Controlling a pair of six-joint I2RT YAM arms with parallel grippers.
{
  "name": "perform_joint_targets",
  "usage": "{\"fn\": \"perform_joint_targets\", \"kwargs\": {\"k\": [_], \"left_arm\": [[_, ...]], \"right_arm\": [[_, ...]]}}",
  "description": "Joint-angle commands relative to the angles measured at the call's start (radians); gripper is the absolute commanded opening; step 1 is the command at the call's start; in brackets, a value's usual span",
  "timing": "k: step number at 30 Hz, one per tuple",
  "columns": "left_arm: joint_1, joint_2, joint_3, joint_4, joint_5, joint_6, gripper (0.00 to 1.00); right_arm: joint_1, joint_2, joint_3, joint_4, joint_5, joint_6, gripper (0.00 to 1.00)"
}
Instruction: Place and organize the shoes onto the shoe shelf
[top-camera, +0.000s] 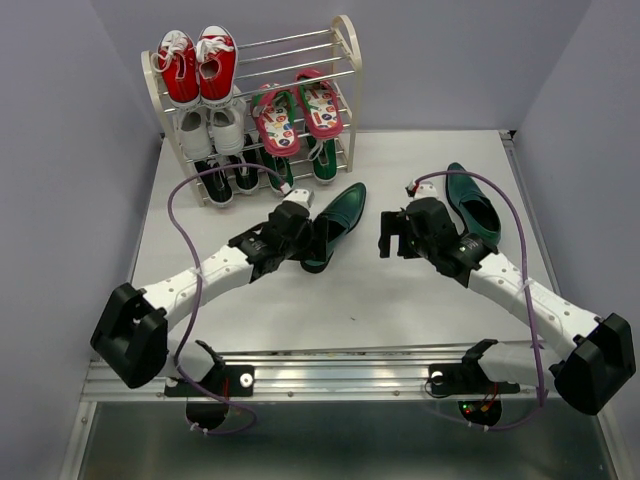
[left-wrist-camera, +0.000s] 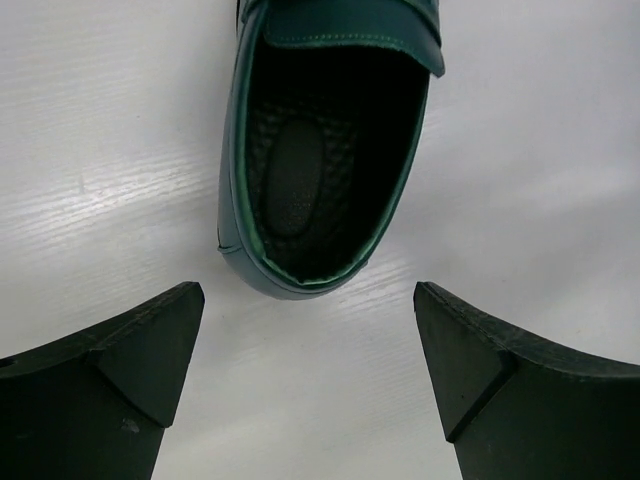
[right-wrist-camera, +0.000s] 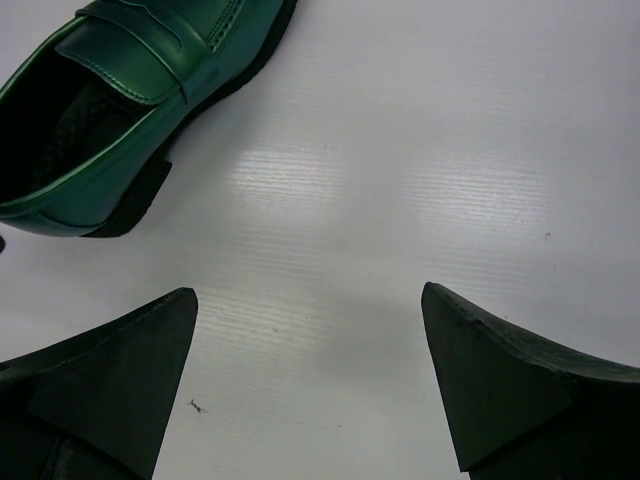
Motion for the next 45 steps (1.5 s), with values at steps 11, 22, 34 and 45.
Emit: {"fn": "perform_joint_targets", "kwargs": {"k": [11,22,34,45], "left_arm": [[-0.004,0.219,0.111,0.022,-0.077,0.196,0.99],[-0.004,0.249,0.097,0.063,-0.04,0.204,0.17],[-0.099,0.02,0.107,0.051,-0.159,0.11,0.0],[-0.214,-0.219,0.182,-0.013,-0.37,0.017,0.0]], "right_arm": [[-0.003,-0.021,0.016,0.035,-0.013,-0.028,1.0],[-0.003,-0.037,0.004,0.018,0.005,-0.026,1.0],[-0.003,-0.103,-0.061,0.016,0.028,-0.003,1.0],[-0.003,-0.225,-0.098,0.015,0.203,0.055,1.0]]}}
